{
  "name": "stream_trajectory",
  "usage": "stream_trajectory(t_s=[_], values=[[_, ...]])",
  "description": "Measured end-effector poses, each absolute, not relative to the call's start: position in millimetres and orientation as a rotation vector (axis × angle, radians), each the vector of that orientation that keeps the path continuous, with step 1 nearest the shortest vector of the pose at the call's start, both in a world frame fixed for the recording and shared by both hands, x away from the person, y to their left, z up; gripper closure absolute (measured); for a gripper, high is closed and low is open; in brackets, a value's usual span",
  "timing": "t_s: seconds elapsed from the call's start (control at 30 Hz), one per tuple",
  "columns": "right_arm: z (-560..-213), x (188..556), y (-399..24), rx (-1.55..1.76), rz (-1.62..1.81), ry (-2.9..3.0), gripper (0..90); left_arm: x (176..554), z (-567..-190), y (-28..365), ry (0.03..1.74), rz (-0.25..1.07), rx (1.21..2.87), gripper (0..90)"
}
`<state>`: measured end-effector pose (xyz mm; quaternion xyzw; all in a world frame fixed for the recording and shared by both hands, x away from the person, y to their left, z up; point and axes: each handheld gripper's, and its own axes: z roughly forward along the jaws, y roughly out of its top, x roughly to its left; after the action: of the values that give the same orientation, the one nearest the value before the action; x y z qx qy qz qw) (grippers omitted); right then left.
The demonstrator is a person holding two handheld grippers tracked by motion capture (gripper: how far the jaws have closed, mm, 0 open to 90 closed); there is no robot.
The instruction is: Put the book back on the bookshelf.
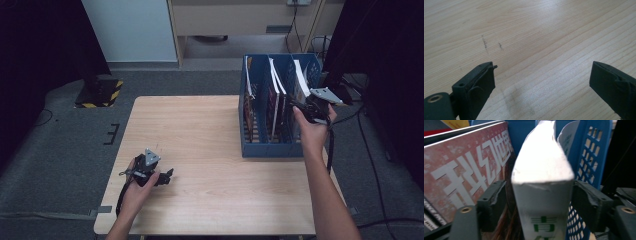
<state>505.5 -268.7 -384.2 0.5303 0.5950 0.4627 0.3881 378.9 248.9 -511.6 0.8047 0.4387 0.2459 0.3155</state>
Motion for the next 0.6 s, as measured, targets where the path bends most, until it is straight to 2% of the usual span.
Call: stream_trajectory(t_s=[0.6], values=[[-380, 490, -276, 1.333, 1.177, 1.62, 12.2, 379, -512, 249, 1.155, 0.642, 2.128, 5.4]])
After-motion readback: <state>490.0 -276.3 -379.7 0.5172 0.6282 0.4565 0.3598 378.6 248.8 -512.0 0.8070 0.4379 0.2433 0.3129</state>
